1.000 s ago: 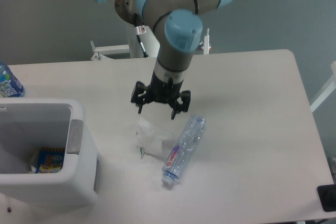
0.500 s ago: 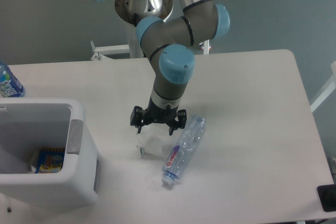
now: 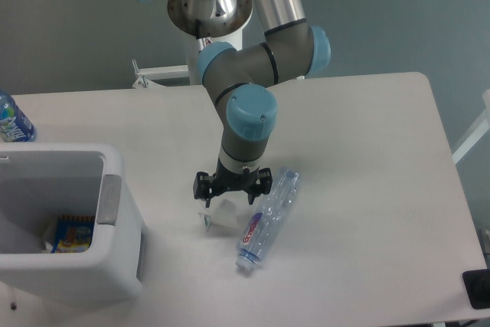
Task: Place the trash in the trash can
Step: 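Lower the open gripper onto the wrapper and close on it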
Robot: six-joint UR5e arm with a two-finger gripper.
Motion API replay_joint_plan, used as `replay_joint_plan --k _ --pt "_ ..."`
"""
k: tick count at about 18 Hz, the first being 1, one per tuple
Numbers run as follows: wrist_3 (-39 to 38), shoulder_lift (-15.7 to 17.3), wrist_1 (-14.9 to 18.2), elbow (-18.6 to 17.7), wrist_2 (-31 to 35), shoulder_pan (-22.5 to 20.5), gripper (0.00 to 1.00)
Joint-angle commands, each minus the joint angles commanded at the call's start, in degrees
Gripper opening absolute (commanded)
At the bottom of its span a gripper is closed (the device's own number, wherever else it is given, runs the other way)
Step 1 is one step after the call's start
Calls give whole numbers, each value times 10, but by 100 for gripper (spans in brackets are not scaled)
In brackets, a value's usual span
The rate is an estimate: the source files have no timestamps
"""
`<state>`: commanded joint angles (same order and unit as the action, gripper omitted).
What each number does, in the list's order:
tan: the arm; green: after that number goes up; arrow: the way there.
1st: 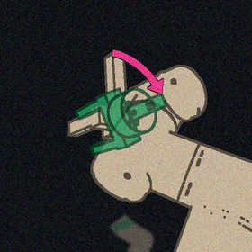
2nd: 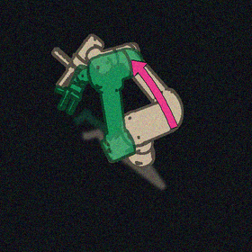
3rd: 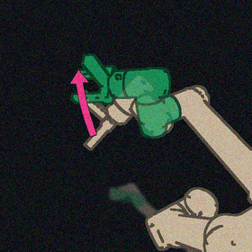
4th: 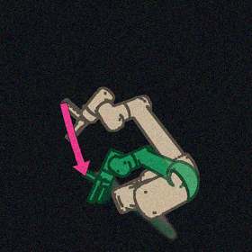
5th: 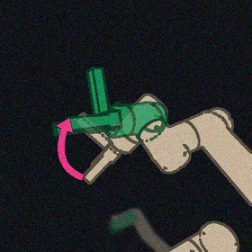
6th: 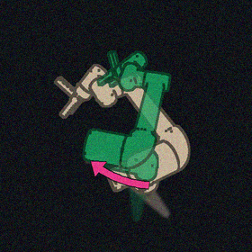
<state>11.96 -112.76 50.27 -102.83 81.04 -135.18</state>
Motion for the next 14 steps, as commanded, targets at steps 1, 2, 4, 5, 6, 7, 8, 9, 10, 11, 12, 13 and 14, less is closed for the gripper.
replay_joint_plan --k 1,2,4,5,6,7,8,9,10,11,12,13,14 --pt "-4 0 1 0 0 0 46" --pt "-7 1 1 0 1 0 33" --pt "-8 3 3 0 3 1 4" --pt "-8 4 4 -1 2 1 0" --pt "-7 4 4 -1 2 1 0" --pt "-6 4 6 -1 3 1 0" --pt "-4 6 6 -1 2 1 0" --pt "-1 8 7 -1 2 3 0" --pt "1 10 11 0 0 4 0" --pt "2 11 11 0 -1 4 0" --pt "3 15 12 0 -2 4 0" --pt "4 17 13 0 -3 3 0" --pt "4 23 18 1 -4 2 0"
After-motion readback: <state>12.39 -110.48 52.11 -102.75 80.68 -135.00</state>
